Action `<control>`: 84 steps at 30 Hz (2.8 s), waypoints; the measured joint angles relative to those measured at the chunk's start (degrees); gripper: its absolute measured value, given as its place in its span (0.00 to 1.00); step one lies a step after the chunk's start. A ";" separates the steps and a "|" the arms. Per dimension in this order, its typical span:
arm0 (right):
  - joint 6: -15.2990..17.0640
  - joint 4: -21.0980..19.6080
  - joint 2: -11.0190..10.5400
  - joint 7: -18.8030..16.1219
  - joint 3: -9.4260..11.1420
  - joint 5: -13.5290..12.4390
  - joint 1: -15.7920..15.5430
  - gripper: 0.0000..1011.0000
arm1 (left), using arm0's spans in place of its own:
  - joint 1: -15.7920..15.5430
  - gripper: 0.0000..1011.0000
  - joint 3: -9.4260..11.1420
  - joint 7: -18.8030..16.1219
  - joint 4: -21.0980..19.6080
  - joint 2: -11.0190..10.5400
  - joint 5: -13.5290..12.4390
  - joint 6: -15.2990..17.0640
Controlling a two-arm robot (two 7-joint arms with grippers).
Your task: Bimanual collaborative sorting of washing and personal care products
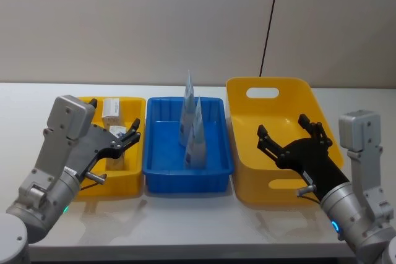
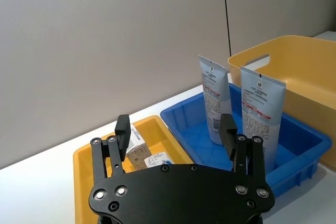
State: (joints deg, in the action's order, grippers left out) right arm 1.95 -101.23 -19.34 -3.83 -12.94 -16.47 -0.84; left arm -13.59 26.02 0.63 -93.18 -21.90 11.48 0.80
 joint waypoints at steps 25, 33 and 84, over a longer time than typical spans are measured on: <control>0.00 0.00 0.00 0.00 0.00 0.00 0.00 0.99 | 0.00 0.99 0.00 0.00 0.00 0.00 0.00 0.00; 0.00 0.00 0.00 0.00 0.00 0.00 0.00 0.99 | 0.00 0.99 0.00 0.00 0.00 0.00 0.00 0.00; 0.00 0.00 0.00 0.00 0.00 0.00 0.00 0.99 | -3.05 0.99 0.86 3.03 0.76 0.36 0.76 8.97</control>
State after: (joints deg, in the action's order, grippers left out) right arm 1.95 -101.23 -19.33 -3.83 -12.94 -16.47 -0.84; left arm -16.64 26.89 3.66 -92.41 -21.54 12.24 9.77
